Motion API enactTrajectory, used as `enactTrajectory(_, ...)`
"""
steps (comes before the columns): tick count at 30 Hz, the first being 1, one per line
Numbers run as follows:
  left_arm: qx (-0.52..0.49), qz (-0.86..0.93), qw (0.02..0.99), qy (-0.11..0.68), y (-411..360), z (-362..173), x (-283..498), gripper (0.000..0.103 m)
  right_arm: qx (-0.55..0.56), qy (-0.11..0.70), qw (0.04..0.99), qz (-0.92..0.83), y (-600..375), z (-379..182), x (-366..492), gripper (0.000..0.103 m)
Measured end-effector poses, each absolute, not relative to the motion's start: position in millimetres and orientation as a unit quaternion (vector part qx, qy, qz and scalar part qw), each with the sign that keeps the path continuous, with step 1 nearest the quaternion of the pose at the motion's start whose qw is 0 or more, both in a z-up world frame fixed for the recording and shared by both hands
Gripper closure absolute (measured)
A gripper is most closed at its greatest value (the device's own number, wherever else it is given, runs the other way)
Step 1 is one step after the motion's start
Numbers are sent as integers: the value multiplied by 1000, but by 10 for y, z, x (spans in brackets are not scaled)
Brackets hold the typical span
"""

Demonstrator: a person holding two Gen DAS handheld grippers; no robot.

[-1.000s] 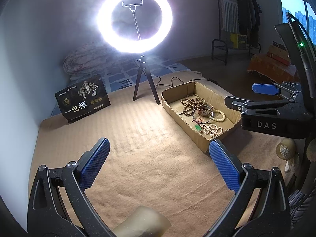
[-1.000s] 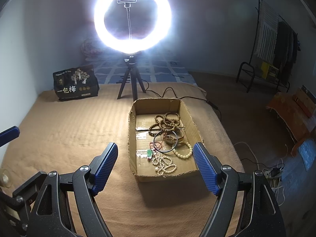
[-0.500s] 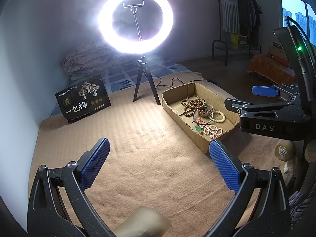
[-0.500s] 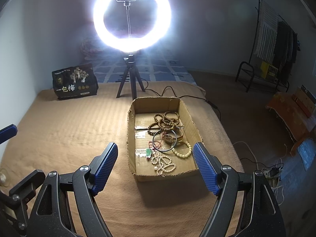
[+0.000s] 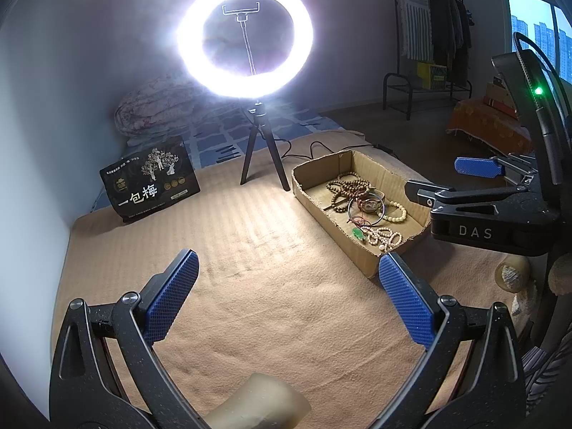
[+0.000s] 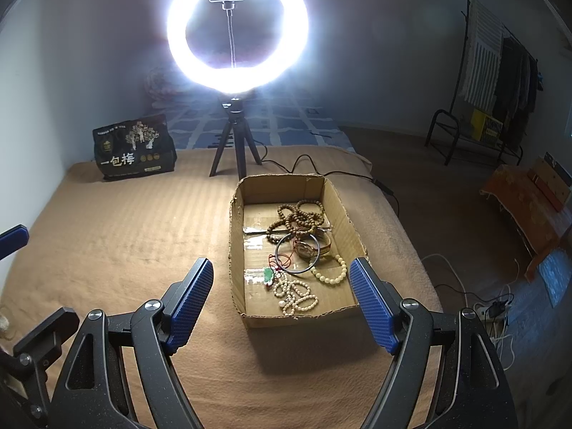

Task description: Organize jewelry

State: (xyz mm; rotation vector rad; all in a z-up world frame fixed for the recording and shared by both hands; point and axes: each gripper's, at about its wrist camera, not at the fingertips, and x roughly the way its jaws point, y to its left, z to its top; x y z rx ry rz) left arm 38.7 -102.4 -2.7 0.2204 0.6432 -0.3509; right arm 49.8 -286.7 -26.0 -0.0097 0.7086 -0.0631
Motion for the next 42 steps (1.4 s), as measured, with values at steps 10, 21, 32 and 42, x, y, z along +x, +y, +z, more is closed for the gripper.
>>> enactTrajectory(10, 107, -172, 928, 314, -1028, -26, 382, 0, -5, 348, 937, -31, -2874, -269, 487, 24)
enactTrajectory(21, 107, -171, 928, 314, -1031, -22, 382, 0, -4, 351, 936, -31, -2867, -288, 493, 24)
enactTrajectory(32, 106, -171, 928, 314, -1028, -23, 385, 0, -5, 351, 936, -30, -2866, -283, 493, 24)
enactTrajectory(42, 99, -173, 927, 319, -1023, -21, 380, 0, -7, 354, 935, -29, -2855, -304, 486, 24)
